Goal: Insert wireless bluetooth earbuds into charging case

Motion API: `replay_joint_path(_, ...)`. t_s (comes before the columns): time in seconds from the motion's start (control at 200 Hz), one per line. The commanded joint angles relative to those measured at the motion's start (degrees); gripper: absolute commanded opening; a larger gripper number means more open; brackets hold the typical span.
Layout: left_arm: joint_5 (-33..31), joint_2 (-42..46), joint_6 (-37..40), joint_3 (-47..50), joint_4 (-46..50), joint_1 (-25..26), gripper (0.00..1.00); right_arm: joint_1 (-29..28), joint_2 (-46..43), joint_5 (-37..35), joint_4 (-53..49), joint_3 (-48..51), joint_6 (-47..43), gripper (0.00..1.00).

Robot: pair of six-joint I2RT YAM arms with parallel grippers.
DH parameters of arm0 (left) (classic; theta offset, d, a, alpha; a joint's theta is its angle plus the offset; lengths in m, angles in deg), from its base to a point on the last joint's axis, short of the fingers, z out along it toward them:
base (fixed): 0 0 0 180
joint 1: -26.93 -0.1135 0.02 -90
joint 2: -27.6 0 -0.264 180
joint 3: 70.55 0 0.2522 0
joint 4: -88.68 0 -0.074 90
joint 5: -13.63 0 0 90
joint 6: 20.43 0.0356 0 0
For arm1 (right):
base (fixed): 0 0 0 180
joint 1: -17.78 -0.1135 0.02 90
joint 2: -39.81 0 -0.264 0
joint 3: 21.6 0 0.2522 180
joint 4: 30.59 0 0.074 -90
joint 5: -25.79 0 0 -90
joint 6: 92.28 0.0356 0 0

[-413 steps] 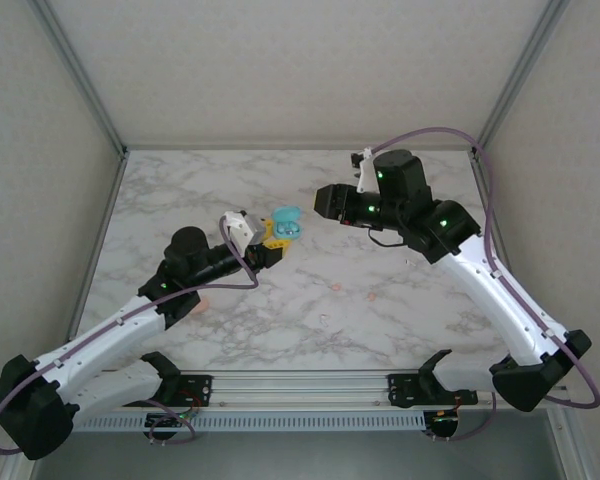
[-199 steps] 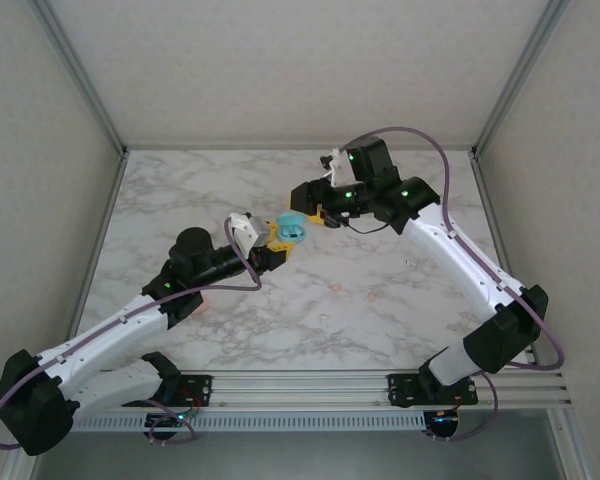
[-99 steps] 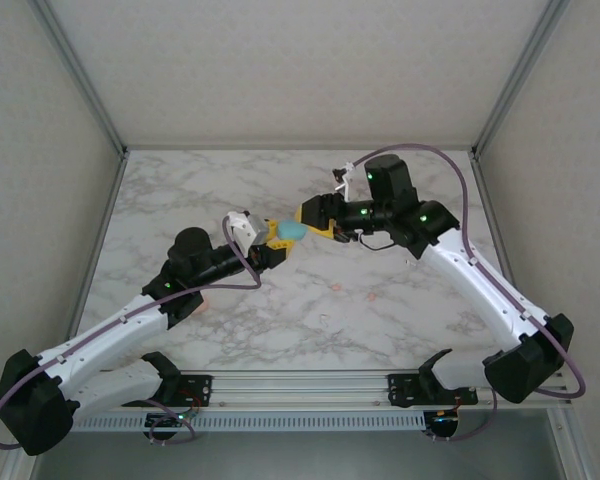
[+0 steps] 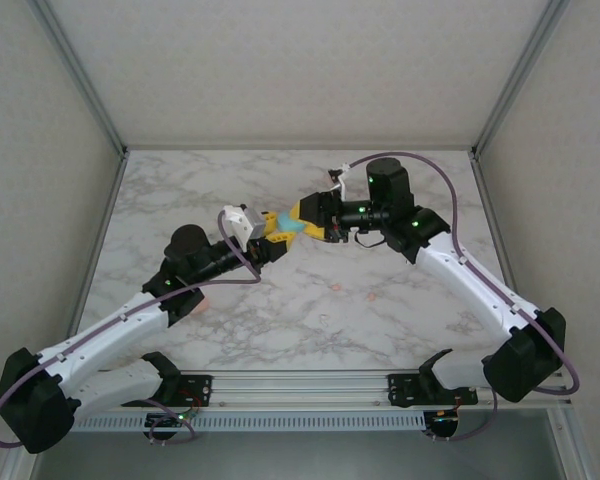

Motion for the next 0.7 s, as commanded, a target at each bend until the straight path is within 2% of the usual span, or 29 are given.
replay_joint_path(0.0,0.1,-0.3,-0.9,-2.4,-3.0,0.5,0.29,0.1,0.6,3.6,6.6,1.3,4.3,0.51)
replay_joint_path(0.225,-0.1,-1.0,-0.5,-2.9,-3.0,0.5,0.29,0.0,0.8,5.6,9.2,2.6,6.3,0.49)
replay_joint_path(0.27,-0.1,-1.1,-0.3,-3.0,-2.8,0.5,0.29,0.0,0.6,5.7,9.0,2.7,6.3,0.47)
replay_joint_path(0.415,-0.6,-1.4,0.6,-3.4,-1.3,0.5,0.32,0.0,0.1,3.7,6.5,3.0,4.5,0.29)
replay_joint_path(0.696,-2.6,-3.0,0.7,-4.5,3.5,0.5,0.44,0.2,-1.8,-1.6,11.0,6.7,4.8,0.16)
